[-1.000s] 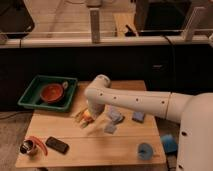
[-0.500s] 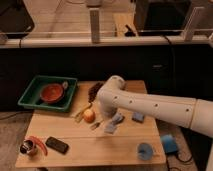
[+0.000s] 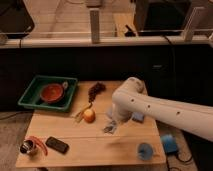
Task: Place fork in plastic cup
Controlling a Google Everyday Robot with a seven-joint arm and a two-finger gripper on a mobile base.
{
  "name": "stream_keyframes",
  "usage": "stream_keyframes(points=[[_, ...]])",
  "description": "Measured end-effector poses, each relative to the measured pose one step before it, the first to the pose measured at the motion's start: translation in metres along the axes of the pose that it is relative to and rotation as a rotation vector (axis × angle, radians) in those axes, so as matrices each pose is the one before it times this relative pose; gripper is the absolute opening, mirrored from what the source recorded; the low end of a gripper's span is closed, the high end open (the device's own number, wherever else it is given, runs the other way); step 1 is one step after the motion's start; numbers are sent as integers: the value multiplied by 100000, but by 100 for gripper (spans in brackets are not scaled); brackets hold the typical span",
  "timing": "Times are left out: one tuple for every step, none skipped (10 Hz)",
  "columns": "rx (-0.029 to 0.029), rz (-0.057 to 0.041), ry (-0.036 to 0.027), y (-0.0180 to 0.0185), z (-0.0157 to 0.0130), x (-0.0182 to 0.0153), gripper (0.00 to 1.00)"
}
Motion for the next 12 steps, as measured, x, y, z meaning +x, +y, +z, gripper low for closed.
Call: stream_keyframes(points=[[-813, 1626, 168, 866, -28, 217, 0], [-923, 2802, 129, 1259, -49, 583, 0], [-71, 933, -42, 302, -32, 246, 0], [-633, 5315, -196, 1621, 33, 1136, 0], [-247, 2051, 88, 579, 54, 373, 0], [52, 1654, 312, 496, -13, 47, 0], [13, 2042, 551, 1037, -204, 334, 0], [260, 2130, 168, 864, -261, 379, 0], [250, 1566, 269, 448, -245, 435, 0], [40, 1137, -318, 276, -206, 170, 0], [-907, 1776, -546, 809, -89, 369, 0], [-930, 1084, -129, 977, -137, 338, 0]])
